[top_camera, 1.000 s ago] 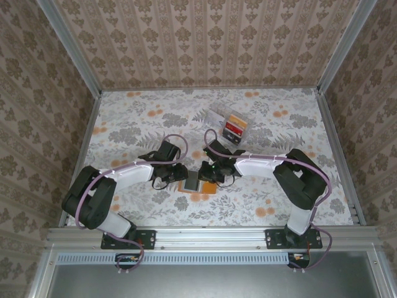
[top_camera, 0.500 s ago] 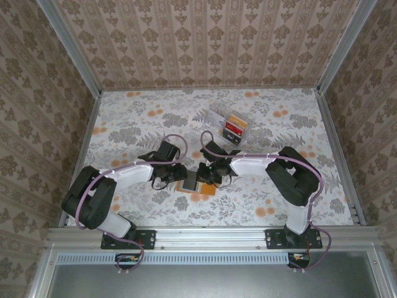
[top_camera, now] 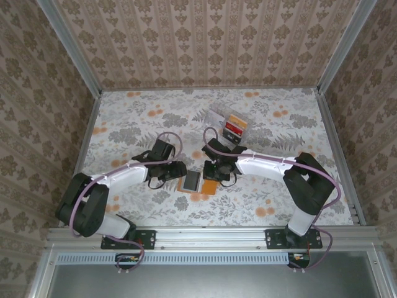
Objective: Put the credit cards into the card holder
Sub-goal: Insert the credit card into the card slot, then close the card holder at the center of the table.
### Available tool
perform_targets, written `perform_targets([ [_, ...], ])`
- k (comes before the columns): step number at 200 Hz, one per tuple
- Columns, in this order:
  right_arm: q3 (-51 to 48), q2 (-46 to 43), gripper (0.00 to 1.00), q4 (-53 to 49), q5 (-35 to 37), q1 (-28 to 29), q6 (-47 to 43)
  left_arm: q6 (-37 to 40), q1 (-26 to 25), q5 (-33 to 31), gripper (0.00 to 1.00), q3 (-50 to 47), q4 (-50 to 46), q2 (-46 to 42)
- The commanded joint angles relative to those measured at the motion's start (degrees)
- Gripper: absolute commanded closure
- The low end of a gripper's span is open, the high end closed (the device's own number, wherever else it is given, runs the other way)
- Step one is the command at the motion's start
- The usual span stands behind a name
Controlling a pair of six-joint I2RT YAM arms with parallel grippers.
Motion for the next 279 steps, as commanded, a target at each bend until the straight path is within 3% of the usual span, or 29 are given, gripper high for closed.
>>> perform_targets([
  [1,0.7,0.2,0.8,-9.2,5.6,-0.3,-1.6,1.5,1.7,2.5,0.45,-0.9,-1.0,-1.0],
  [115,-1.2,4.5,0.83,-8.4,5.6,-0.3,-0.8,2.4,2.1,13.3,0.38,-0.3,4.9,4.6],
  [172,-2.2,5.1,0.84,-6.7,5.2,-0.2,-0.4,1.3,2.1,17.0,0.42,0.2,7.1,5.2],
  [242,-3.4,4.5,0.85,-2.8,5.2,-0.2,0.9,-4.6,1.8,21.6,0.5,0.3,12.7,-0.7],
  [279,-3.7,4.4,0.85,-0.8,4.4,-0.3,1.5,-6.7,-0.8,24.0,0.52,0.3,16.7,1.2],
])
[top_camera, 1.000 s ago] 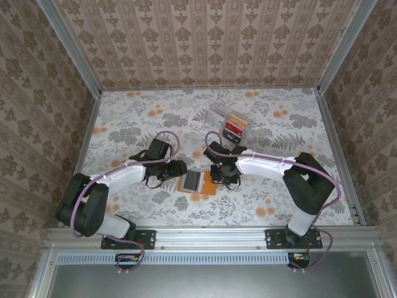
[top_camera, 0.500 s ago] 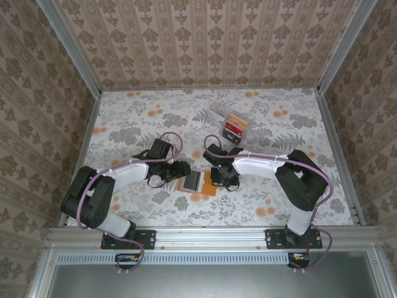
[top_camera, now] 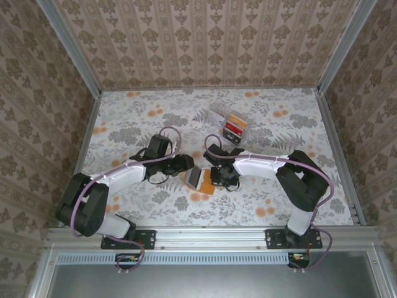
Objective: Put the credit cards into the card holder
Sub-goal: Close the card holder at the center of the table, then rotate the card holder at the center of the table.
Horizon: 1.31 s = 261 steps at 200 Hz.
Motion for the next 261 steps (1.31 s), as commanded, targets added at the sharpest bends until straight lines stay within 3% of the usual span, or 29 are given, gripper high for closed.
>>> perform_targets([
  [1,-1.9,1.3,0.85,3.6,-0.6,-0.3,1.6,-2.6,-2.1,4.2,0.52,0.9,4.1,0.9],
  [45,-5.1,-2.3,0.84,6.8,-0.9,-1.4,3.8,-6.0,-6.0,4.6,0.52,1.4,9.5,5.3],
  [103,-11.2,-12.8,0.83,9.0,-1.1,-4.8,5.1,-7.3,-6.7,4.4,0.6,2.0,10.7,10.9],
  [137,-10.4,-15.2,0.84,9.7,-1.9,-4.7,5.0,-7.2,-7.4,7.1,0.57,3.5,12.1,13.9],
  [158,-10.7,-16.6,0.85,11.2,-2.5,-4.8,5.5,-5.5,-8.1,7.0,0.54,5.1,9.4,14.5],
  [176,-11.3,-17.9,0.86,12.7,-2.8,-4.7,5.5,-5.0,-8.2,6.2,0.59,5.4,7.8,15.2],
  [203,-10.4,-16.6,0.89,14.2,-5.6,-4.7,4.6,-5.6,-8.3,5.9,0.71,5.1,8.1,17.2],
  [261,-8.4,-11.5,0.9,12.2,-5.6,-4.1,4.7,-3.8,-9.4,3.3,0.74,6.9,4.1,17.4],
])
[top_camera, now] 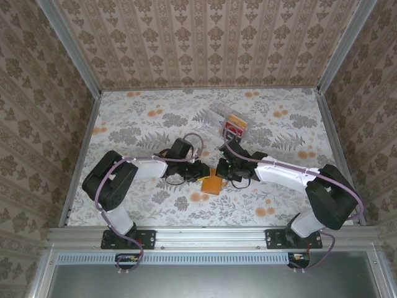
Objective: Put the credit cards into the card holder
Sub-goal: Rotate the card holder at the center of the table.
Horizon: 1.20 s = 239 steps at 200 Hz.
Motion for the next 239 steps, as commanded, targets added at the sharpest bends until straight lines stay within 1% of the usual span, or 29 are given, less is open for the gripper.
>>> perform_targets([
  [1,2.3,3.6,0.91,-1.6,-1.2,0.4,0.3,1.6,-0.5,-1.5,0.74,0.8,-3.2,-0.1],
  [24,2.9,7.7,0.92,-3.5,-1.3,0.4,-0.6,1.8,-0.5,-2.5,0.74,0.5,-3.6,-1.7],
  [49,5.6,9.6,0.91,-11.2,3.2,0.2,-6.1,2.4,-0.6,-5.0,0.68,-1.0,-4.6,-5.6],
  [65,5.8,11.6,0.92,-12.0,2.1,-0.5,-9.0,3.0,-0.4,-7.5,0.62,-1.9,-5.4,-7.6],
  [75,5.4,12.1,0.92,-10.7,1.3,-0.4,-10.7,3.6,-0.5,-8.0,0.58,-1.7,-6.3,-7.9],
  [91,4.7,12.1,0.9,-7.7,-1.3,-0.5,-14.2,5.0,-0.4,-8.3,0.54,-0.5,-8.8,-7.4],
  [104,6.0,12.8,0.9,-8.0,-2.3,-0.5,-17.6,5.8,-0.6,-8.7,0.53,0.1,-10.2,-6.7],
  [127,7.9,13.0,0.89,-8.6,-2.3,-0.6,-21.6,6.6,-0.5,-9.2,0.53,0.9,-12.2,-5.3],
  [145,8.7,12.5,0.89,-9.0,-2.6,-0.7,-22.2,7.0,-0.6,-7.5,0.53,1.5,-12.2,-3.6],
  [177,8.4,12.0,0.88,-9.0,-2.3,-0.7,-19.9,7.7,-1.4,-5.4,0.55,2.8,-11.6,-1.4],
  [199,8.4,11.4,0.87,-8.8,-2.6,-0.7,-18.4,7.9,-1.8,-5.6,0.57,3.0,-11.6,-0.5],
  [217,8.5,9.5,0.85,-8.8,-3.4,-0.7,-17.3,7.9,-1.9,-5.6,0.59,3.3,-11.6,0.3],
  [239,9.5,6.0,0.81,-11.8,-1.1,-0.7,-16.4,8.0,-1.9,-6.3,0.62,3.7,-12.5,1.5],
])
